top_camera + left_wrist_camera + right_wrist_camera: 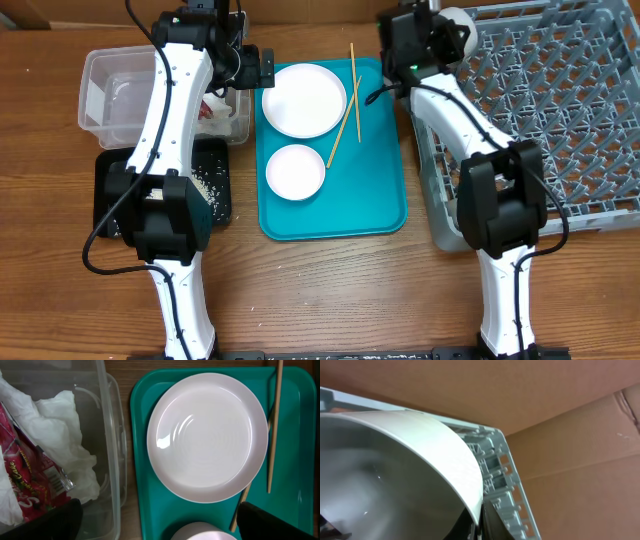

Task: Sort waste into correct bins and load items into the dishwasher
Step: 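Release the white bowl in the rack and move right gripper to tray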

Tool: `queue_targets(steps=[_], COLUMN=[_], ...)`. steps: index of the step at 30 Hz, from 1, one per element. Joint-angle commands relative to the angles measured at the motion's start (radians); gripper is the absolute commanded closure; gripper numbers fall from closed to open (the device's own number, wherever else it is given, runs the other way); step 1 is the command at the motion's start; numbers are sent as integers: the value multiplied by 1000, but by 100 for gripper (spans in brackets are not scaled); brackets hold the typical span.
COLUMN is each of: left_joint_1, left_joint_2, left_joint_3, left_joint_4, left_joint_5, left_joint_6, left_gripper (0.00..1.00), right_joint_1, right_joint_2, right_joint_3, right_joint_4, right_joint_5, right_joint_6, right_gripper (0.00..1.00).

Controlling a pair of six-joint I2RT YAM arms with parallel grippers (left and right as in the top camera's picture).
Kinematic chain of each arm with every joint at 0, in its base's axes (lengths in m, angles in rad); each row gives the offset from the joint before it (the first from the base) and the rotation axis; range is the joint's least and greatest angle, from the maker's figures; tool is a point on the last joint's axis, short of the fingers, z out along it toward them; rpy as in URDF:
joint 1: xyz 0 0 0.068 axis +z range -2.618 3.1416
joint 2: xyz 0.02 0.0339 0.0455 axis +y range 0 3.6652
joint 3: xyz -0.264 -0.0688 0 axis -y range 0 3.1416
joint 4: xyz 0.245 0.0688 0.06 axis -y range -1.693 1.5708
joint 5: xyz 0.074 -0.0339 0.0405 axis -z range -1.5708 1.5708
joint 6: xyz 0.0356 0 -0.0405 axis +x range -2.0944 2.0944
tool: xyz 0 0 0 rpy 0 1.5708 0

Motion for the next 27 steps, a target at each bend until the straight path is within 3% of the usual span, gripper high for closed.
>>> queue_targets(steps=[1, 2, 5, 16, 18, 22, 25, 27], left_joint_1=[-7, -7, -7, -7, -7, -7, -7, -7], left_joint_2=[-11, -11, -11, -11, -11, -11, -11, -11], left_joint_3=[22, 22, 22, 22, 22, 22, 22, 22], left_joint_4=[4, 4, 4, 4, 3, 4, 3, 3], left_joint_5=[11, 11, 11, 11, 11, 11, 11, 11], left_joint_6=[-6, -6, -6, -6, -6, -6, -6, -6], left_gripper=[0, 0, 0, 0, 0, 0, 0, 0], right_joint_1=[50, 56, 68, 113, 113, 112, 112, 112], right_joint_2=[13, 13, 13, -105, -161, -259, -303, -305], right_joint_3=[-13, -13, -12, -8, -3, 5, 5, 4], right_joint_4=[-44, -64, -135, -300, -366, -500, -563, -572], right_joint_5=[-20, -20, -20, -104, -242, -706, -1124, -1304], right_joint_6=[81, 104, 172, 316, 385, 476, 476, 484], right_gripper=[64, 52, 32, 19, 14, 0, 0, 0])
